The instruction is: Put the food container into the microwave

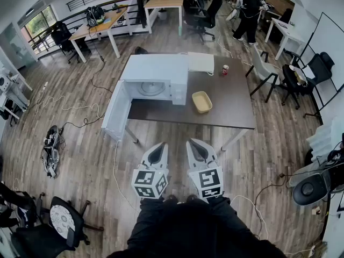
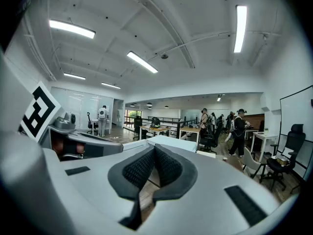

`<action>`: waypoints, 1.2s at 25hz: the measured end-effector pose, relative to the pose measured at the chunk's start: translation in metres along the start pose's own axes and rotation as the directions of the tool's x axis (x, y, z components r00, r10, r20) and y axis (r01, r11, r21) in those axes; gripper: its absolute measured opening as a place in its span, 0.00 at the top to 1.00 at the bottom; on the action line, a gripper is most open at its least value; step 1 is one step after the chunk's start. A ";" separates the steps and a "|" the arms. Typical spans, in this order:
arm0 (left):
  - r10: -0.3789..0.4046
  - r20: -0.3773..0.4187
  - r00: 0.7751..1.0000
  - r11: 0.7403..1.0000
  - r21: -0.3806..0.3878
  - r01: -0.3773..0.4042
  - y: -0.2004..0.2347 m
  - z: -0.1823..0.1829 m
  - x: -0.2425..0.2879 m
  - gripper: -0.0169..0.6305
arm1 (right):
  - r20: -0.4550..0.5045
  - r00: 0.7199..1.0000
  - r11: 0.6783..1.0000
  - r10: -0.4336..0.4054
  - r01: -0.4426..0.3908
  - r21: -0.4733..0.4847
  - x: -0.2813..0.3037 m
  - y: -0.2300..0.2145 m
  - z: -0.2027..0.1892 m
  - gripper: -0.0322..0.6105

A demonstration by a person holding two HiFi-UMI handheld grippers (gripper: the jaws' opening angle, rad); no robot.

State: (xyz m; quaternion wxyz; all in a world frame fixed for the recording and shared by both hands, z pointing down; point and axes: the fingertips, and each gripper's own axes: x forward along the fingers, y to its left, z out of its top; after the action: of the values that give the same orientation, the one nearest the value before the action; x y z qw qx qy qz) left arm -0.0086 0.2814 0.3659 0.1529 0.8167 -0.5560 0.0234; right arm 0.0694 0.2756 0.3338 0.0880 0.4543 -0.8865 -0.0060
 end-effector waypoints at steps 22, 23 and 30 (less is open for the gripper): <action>0.003 -0.102 0.995 0.999 -0.036 -0.007 0.093 -0.032 -0.004 0.92 | -0.125 0.988 0.990 -0.091 0.104 0.096 0.069 0.034 -0.044 0.91; 0.007 -0.109 0.994 0.999 -0.043 -0.011 0.099 -0.035 -0.006 0.92 | -0.133 0.987 0.990 -0.089 0.103 0.097 0.074 0.038 -0.047 0.91; 0.010 -0.146 0.989 0.997 -0.072 -0.021 0.123 -0.052 -0.001 0.92 | -0.180 0.981 0.993 -0.075 0.090 0.077 0.093 0.055 -0.064 0.91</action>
State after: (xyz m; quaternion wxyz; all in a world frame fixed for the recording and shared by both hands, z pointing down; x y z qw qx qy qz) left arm -0.1145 0.2553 0.4426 0.2228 0.8022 -0.5503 0.0635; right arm -0.0177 0.2370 0.4154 0.1466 0.4926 -0.8551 0.0684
